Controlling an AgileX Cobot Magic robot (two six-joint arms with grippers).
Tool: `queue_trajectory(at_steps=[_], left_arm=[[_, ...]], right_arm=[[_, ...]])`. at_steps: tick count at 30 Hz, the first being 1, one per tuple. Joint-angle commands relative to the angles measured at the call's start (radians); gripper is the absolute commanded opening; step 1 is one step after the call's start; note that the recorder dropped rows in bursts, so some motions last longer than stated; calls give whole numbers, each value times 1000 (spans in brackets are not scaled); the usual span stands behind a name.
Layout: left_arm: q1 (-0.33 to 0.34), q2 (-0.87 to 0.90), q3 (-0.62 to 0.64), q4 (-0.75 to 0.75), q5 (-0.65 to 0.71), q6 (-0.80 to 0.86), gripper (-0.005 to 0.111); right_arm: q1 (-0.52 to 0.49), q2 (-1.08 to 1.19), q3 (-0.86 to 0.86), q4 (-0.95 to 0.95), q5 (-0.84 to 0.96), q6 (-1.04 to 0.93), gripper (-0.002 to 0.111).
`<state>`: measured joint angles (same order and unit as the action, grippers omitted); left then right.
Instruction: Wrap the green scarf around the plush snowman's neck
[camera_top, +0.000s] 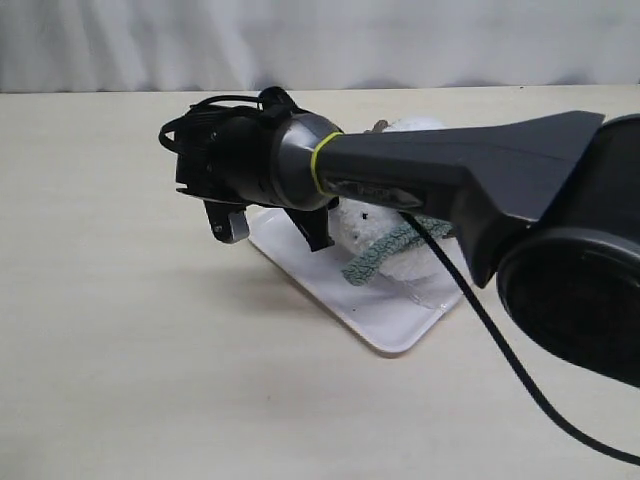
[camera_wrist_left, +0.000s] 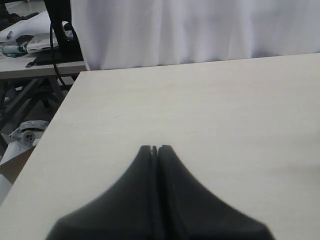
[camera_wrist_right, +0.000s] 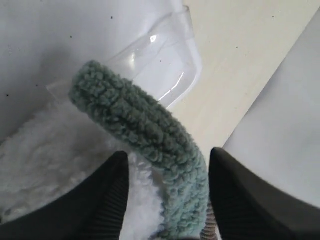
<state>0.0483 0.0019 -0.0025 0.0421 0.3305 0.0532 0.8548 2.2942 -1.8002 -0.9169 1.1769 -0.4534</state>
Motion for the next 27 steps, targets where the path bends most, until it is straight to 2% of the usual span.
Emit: queue_trajectory(at_steps=[1,6,10,14,18,27], left_arm=[[4,-2,3,-1,-8,-2,0],[4,-2,3,-1,-8,-2,0],[4,-2,3,-1,-8,-2,0],[4,-2,3,-1,-8,-2,0],[4,-2,3,-1,-8,-2,0],[4,-2,3,-1,-8,-2,0]], right_arm=[[-27,12,-1,-19,-2,-12,48],[-26,24,-1,-19,-62,-4,45],[-28,41,-1,-31,-91,-4,37],[-28,65,-1,-63,-62,-4,26],[-23,70,-1,-71,-7,-3,5],[30,-3,-1,-56,30,-5,4]])
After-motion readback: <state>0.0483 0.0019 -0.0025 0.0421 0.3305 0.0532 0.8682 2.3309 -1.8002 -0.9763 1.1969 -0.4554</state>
